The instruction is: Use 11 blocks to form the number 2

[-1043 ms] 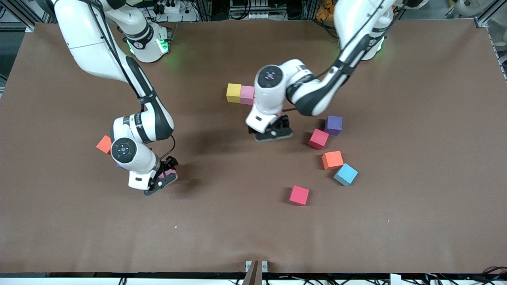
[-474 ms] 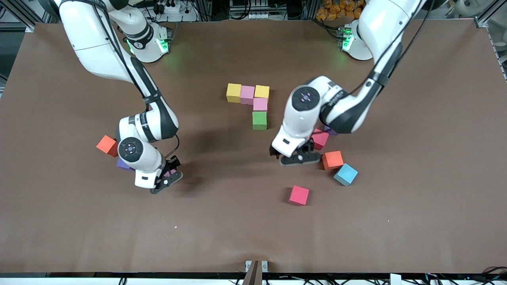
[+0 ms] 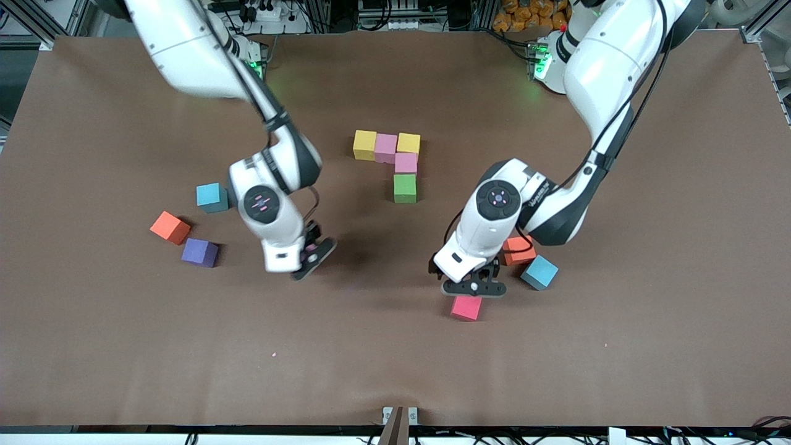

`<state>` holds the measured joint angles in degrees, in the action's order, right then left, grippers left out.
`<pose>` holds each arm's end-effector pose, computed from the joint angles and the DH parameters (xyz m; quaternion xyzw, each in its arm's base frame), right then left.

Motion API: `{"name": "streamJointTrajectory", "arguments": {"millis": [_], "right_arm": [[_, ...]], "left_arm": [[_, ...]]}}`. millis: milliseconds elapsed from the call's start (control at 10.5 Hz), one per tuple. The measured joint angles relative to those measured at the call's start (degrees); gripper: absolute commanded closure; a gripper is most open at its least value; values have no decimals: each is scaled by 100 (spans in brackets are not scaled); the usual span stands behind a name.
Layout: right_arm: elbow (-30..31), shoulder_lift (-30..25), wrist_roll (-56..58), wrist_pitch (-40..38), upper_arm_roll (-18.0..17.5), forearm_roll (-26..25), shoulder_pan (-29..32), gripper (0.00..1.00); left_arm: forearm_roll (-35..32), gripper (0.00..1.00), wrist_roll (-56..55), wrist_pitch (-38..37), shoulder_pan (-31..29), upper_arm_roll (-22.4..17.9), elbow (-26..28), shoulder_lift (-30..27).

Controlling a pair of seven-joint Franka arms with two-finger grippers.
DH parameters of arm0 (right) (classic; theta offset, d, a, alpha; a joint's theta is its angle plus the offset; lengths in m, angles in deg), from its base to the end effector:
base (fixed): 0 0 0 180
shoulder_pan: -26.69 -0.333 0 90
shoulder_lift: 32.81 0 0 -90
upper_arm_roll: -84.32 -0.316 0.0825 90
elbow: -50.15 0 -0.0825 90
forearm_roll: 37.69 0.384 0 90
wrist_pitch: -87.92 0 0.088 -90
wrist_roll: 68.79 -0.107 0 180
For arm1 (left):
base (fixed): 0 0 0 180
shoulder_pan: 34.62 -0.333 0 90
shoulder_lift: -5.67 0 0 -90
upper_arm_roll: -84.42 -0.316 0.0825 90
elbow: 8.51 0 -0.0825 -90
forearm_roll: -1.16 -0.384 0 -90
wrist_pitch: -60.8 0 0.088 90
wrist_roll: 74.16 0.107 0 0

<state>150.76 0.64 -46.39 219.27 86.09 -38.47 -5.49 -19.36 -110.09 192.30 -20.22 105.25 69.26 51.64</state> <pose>0.5678 0.3349 0.2326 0.8922 0.4508 -0.0225 0.0152 0.6555 -0.3732 0.2809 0.9946 -0.0365 0.0893 0.0389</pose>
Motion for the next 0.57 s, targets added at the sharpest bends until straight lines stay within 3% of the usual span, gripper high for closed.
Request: {"name": "streamJointTrajectory", "arguments": {"millis": [284, 569], "right_arm": [[255, -49, 31, -90, -1, -3, -1121, 79], [547, -108, 153, -75, 4, -100, -1836, 79]], "left_arm": [[0, 0, 260, 227, 39, -131, -409, 423], [0, 0, 724, 278, 268, -449, -613, 654]]}}
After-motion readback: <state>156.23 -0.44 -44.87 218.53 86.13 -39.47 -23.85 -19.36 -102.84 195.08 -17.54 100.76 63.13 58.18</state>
